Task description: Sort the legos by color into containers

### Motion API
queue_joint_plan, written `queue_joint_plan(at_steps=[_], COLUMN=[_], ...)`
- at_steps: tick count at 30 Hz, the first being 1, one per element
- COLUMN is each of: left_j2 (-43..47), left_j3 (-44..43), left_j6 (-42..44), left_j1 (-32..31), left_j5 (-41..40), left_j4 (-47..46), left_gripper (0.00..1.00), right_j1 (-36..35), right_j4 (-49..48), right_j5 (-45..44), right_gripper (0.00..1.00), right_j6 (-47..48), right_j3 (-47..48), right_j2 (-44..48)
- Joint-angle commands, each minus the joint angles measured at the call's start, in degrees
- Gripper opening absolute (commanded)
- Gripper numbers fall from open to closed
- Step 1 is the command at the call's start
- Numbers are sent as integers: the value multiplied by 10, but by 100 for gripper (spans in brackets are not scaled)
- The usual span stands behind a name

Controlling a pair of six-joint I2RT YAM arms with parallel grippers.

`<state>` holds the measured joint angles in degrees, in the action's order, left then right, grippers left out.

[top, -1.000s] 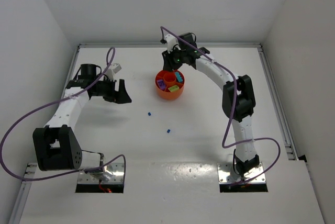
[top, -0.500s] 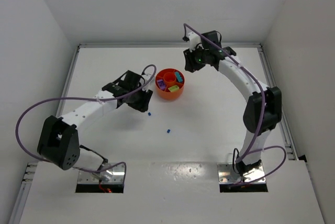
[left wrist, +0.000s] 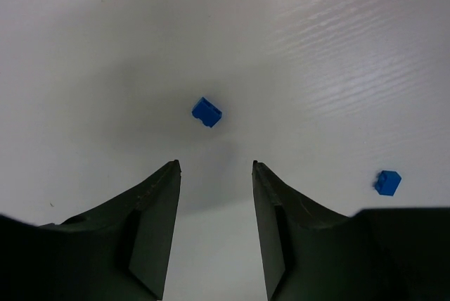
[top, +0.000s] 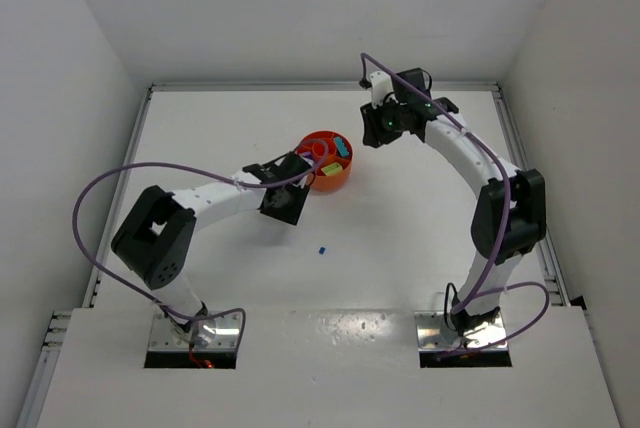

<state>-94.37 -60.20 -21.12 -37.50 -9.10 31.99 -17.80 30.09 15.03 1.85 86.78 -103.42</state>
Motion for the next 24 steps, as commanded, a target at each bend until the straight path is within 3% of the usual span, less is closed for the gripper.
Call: queue_joint_plan(at_steps=[1,16,24], left_j2=[-20,-87,-117], left_j3=[-28,-40,-51], left_j6=[-27,-37,-37], left_j1=[-5,-5,19], left_j5=[-21,-15,-15], left_j4=[-9,-14,-14], left_gripper=[50,39,39], right_j1=[7,17,17], right_j4=[-15,-10,-10], right_j5=[4,19,19], right_gripper=[35,35,35], right_j6=[-9,-14,-14], right_j3=[-4,8,8], right_j2=[30,25,25])
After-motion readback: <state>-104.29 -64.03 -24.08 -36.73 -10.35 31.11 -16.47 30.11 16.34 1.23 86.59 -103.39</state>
